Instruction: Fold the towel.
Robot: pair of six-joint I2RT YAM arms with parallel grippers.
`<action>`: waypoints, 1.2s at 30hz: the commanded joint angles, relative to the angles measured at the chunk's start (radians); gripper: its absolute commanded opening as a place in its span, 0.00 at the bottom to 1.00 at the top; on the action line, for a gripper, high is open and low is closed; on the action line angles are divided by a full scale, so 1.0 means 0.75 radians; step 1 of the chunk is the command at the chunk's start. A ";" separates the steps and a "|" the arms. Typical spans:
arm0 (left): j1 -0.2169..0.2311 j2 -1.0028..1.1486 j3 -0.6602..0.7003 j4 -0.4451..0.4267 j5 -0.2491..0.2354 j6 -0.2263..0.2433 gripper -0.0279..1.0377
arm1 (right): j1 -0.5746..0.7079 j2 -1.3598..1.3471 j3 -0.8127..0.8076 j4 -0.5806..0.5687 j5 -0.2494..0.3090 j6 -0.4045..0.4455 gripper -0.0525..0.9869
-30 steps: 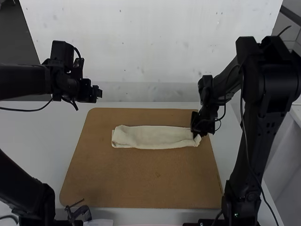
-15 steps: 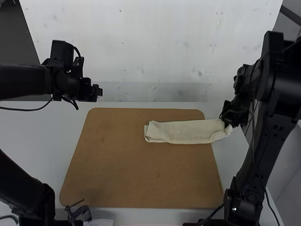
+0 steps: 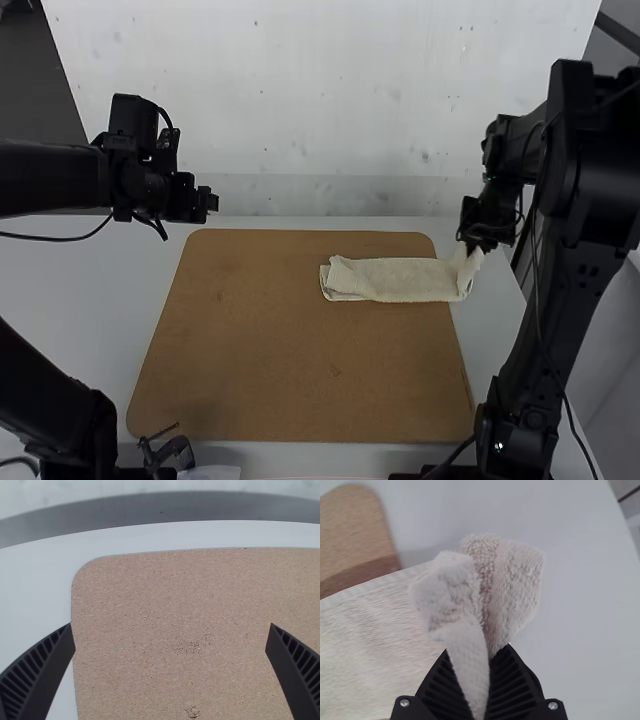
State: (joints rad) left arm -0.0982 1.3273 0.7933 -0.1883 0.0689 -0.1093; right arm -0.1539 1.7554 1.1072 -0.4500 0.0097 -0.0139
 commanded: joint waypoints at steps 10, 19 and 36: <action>0.029 -0.035 -0.008 0.016 0.025 0.013 0.95 | 0.708 -0.062 0.043 -0.040 0.200 0.289 0.07; 0.039 -0.039 -0.021 0.020 0.031 0.013 0.95 | 0.966 0.100 0.205 -0.108 0.267 0.389 0.07; 0.102 -0.037 -0.058 0.059 0.057 0.013 0.95 | 1.023 0.091 0.295 -0.069 0.212 0.442 0.93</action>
State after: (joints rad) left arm -0.0395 1.3273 0.7647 -0.1524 0.0875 -0.1093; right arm 0.6418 1.9087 1.2942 -0.5007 0.1898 0.3008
